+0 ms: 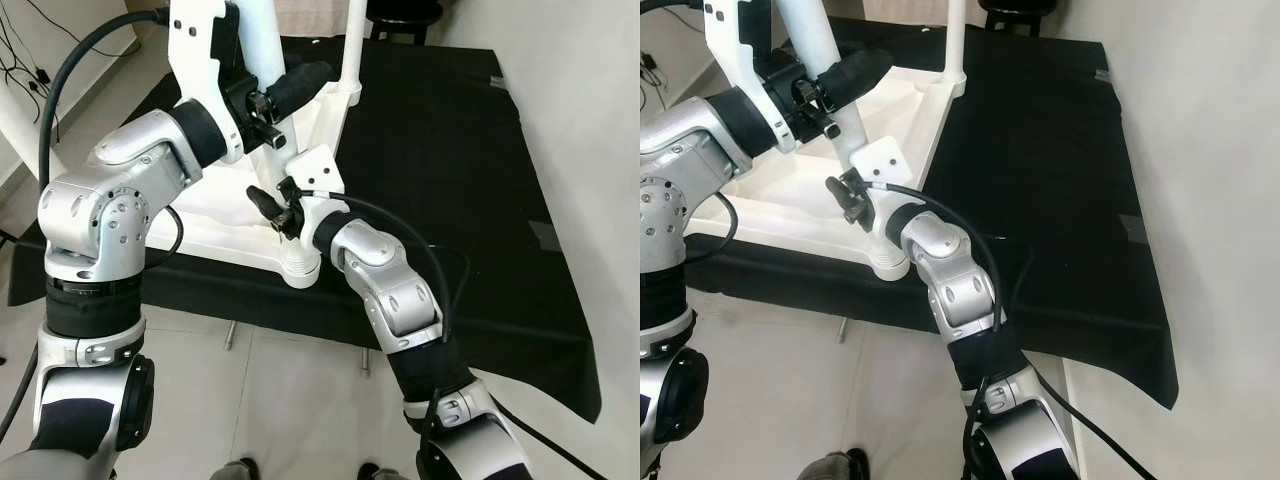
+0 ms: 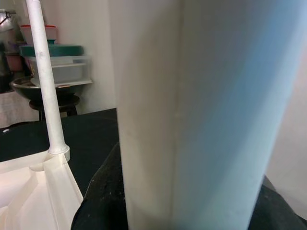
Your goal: Building children table
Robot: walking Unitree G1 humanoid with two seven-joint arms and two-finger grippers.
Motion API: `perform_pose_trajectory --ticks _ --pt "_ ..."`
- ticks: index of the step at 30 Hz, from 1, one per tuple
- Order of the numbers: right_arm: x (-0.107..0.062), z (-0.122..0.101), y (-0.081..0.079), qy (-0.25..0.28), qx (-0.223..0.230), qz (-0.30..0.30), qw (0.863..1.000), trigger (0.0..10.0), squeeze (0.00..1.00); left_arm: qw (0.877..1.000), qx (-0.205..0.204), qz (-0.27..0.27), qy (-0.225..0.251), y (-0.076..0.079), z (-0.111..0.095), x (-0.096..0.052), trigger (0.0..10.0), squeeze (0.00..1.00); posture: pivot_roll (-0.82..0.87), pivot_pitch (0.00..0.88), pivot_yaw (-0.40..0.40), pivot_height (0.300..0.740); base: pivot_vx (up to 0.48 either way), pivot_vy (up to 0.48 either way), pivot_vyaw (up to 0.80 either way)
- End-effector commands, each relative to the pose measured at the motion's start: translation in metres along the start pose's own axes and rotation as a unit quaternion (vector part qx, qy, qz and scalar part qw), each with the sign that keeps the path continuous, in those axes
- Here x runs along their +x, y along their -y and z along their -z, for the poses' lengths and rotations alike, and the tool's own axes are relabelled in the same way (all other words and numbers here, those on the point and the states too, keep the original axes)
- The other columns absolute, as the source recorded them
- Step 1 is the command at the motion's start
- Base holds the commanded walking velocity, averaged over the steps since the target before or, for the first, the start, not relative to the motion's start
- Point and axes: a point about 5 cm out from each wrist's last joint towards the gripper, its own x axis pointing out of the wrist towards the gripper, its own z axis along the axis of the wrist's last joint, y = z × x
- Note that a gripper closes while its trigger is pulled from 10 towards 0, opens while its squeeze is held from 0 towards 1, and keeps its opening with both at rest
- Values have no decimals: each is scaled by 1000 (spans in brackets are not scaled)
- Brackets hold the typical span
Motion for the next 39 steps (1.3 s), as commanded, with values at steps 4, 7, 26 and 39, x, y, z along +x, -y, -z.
perform_pose_trajectory --ticks 4,7,26,39 --pt "-5 36 18 -95 15 49 994 4078 0 999 0 35 -1 10 0 5 0 0 -17 188 -29 740 0 0 0" --pt "-3 30 25 -87 27 51 994 10000 0 999 0 37 -2 11 1 5 0 0 -16 185 -31 740 0 0 0" --pt "-1 -28 15 87 18 -330 940 10000 0 999 -4 49 -12 13 2 3 0 0 27 193 -17 740 0 0 0" --pt "11 -35 10 103 -4 -388 916 0 0 999 -3 49 -20 11 1 3 0 0 45 218 -8 740 0 0 0"
